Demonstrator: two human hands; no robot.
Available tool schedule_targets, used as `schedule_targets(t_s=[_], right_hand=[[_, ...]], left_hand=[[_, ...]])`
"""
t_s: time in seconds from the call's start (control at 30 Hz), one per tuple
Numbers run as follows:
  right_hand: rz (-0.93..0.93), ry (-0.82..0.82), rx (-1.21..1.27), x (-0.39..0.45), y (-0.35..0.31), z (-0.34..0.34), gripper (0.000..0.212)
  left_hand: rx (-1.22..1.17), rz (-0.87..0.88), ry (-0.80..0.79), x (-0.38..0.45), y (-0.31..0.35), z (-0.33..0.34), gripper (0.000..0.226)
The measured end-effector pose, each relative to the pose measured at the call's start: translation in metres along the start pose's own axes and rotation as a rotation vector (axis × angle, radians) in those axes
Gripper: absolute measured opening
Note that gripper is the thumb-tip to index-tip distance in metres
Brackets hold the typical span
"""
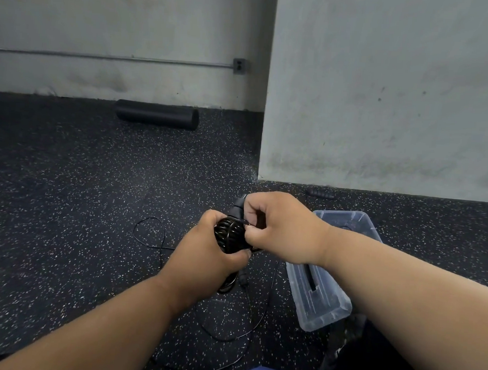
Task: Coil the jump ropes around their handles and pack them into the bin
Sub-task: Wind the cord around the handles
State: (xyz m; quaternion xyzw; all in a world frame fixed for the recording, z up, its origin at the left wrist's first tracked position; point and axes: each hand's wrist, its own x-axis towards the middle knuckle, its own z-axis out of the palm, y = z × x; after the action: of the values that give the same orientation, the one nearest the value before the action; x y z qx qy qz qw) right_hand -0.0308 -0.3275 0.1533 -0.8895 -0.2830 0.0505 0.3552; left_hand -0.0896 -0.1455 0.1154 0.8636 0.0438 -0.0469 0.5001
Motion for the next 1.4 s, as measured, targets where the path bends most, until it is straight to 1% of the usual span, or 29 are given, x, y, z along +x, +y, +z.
schedule_targets(t_s=[0.13,0.2,0.27,0.3,0.4,0.5,0.6,0.73,0.9,1.0,1.07,1.2,1.27,1.4], right_hand=[[0.077,-0.056,0.168,0.004,0.005,0.001,0.024],[0.11,-0.109,0.256,0.004,0.008,-0.005,0.019],[0.122,-0.137,0.288,0.003,0.01,-0.008,0.009],[0.111,-0.14,0.26,0.002,0.01,-0.008,0.009],[0.045,-0.127,0.044,0.0,0.009,-0.004,0.019],[0.04,-0.09,-0.011,0.001,0.006,-0.004,0.02],[0.03,-0.056,-0.051,0.001,0.005,-0.004,0.016],[-0.005,0.006,-0.186,0.002,0.005,-0.001,0.012],[-0.01,0.095,-0.308,0.004,0.0,0.0,0.017],[-0.046,0.01,-0.408,0.003,-0.005,-0.008,0.015],[-0.048,-0.051,-0.404,0.001,-0.005,-0.013,0.012],[0.009,-0.19,-0.259,-0.002,-0.001,-0.02,0.03],[0.052,-0.258,-0.176,0.0,0.004,-0.025,0.034],[0.149,-0.316,-0.013,0.003,0.014,-0.03,0.025]], left_hand=[[0.064,-0.005,-0.004,0.0,0.001,0.0,0.045],[0.088,-0.003,-0.006,0.0,0.001,-0.002,0.045],[0.11,-0.01,-0.017,0.0,0.002,-0.003,0.047],[0.125,-0.013,-0.025,0.0,0.002,-0.002,0.047],[0.202,0.001,-0.042,-0.002,0.003,0.002,0.048],[0.208,-0.009,-0.034,-0.004,0.005,0.004,0.048],[0.173,-0.012,-0.026,-0.005,0.009,0.005,0.049],[0.097,-0.016,-0.032,-0.005,0.013,0.006,0.053],[-0.001,-0.029,-0.051,-0.001,0.012,0.003,0.058],[-0.017,-0.027,-0.045,-0.003,0.01,0.003,0.048],[0.008,-0.027,-0.032,-0.004,0.007,0.002,0.043],[0.05,-0.045,-0.04,-0.004,0.001,0.002,0.044],[0.066,-0.055,-0.063,-0.004,0.0,0.004,0.046],[0.144,-0.037,-0.107,-0.004,0.0,0.007,0.047]])
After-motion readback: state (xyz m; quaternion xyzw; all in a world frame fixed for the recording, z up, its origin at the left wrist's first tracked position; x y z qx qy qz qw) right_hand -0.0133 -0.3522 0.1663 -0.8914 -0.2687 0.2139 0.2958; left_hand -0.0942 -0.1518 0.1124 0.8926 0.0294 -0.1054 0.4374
